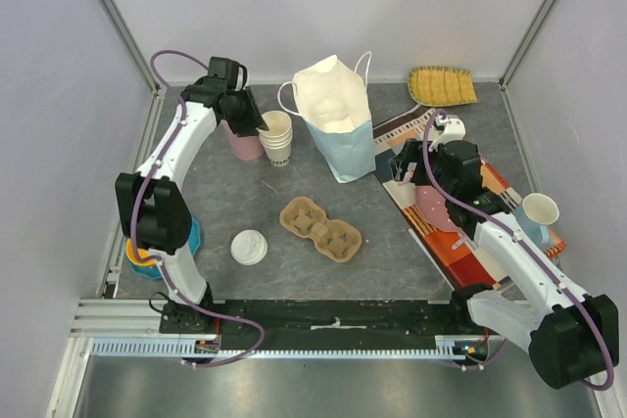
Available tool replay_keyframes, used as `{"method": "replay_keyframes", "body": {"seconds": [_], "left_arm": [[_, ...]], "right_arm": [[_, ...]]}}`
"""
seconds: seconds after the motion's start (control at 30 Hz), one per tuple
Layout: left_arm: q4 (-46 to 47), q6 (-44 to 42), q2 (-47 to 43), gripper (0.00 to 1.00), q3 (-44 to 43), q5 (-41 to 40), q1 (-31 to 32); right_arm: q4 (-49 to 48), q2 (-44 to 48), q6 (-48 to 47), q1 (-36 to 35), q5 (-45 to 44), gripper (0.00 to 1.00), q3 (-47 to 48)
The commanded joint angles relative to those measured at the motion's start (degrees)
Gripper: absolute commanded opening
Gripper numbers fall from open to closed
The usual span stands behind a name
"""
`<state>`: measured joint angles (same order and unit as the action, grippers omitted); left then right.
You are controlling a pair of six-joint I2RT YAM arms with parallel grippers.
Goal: Pack the takeout coffee
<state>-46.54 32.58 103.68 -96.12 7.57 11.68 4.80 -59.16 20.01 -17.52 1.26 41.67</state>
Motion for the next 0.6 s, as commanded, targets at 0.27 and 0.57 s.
{"method": "replay_keyframes", "body": {"seconds": [0.27, 0.57], "left_arm": [[-0.56, 3.19, 2.58, 0.29, -4.52, -0.19, -0.61], [-2.32, 3.54, 3.9, 0.02, -5.39, 0.69, -1.58]], "right_arm": [[-1.81, -0.52, 0.64, -0.41, 0.24, 0.9, 0.43], [-1.9, -1.05, 0.12, -0.59, 0.68, 0.9, 0.96]]}}
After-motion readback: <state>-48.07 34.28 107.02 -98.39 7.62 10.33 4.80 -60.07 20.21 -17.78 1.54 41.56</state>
